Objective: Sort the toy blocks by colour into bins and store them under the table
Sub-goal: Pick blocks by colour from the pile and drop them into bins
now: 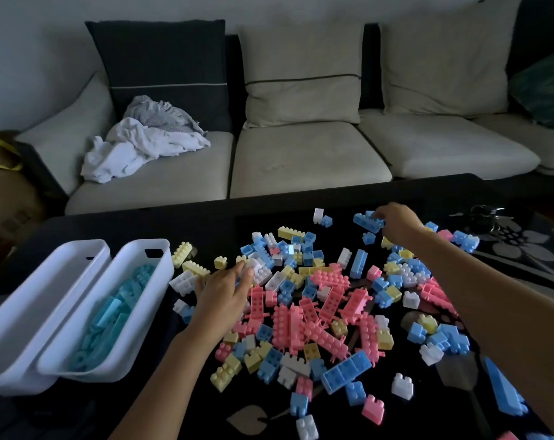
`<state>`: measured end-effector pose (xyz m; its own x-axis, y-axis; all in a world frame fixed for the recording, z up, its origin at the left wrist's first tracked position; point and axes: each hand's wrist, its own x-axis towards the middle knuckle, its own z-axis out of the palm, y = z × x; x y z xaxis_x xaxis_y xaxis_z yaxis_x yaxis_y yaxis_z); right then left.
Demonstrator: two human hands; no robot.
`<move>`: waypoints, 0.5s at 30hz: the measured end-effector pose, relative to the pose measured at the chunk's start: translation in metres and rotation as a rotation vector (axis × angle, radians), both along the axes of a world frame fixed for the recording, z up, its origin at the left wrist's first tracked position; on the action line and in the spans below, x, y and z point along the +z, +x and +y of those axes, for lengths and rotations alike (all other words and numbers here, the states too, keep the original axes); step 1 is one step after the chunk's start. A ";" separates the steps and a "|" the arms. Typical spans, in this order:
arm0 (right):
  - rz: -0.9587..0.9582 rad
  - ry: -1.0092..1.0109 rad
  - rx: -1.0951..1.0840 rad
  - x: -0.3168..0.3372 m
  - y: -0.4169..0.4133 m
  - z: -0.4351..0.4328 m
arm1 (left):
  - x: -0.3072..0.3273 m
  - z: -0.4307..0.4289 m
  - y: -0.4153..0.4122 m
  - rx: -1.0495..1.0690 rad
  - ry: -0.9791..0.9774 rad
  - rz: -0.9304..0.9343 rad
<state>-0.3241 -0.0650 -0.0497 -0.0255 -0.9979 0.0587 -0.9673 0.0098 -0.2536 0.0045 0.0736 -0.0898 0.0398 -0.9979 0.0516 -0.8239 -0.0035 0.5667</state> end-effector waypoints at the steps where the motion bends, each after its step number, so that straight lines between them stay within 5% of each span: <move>1: 0.033 0.035 0.022 -0.002 -0.002 -0.002 | 0.003 0.002 -0.001 0.001 -0.025 0.055; 8: 0.052 0.074 0.153 0.002 -0.008 -0.004 | 0.034 0.002 0.012 0.234 -0.283 0.172; 15: 0.146 0.098 0.267 0.058 0.017 0.009 | 0.040 0.011 0.055 0.295 0.049 0.193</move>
<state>-0.3066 -0.0562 0.0086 0.2398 -0.9693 -0.0539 -0.9650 -0.2319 -0.1226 0.0594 0.0849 -0.0501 0.3306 -0.9432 -0.0329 -0.6613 -0.2564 0.7050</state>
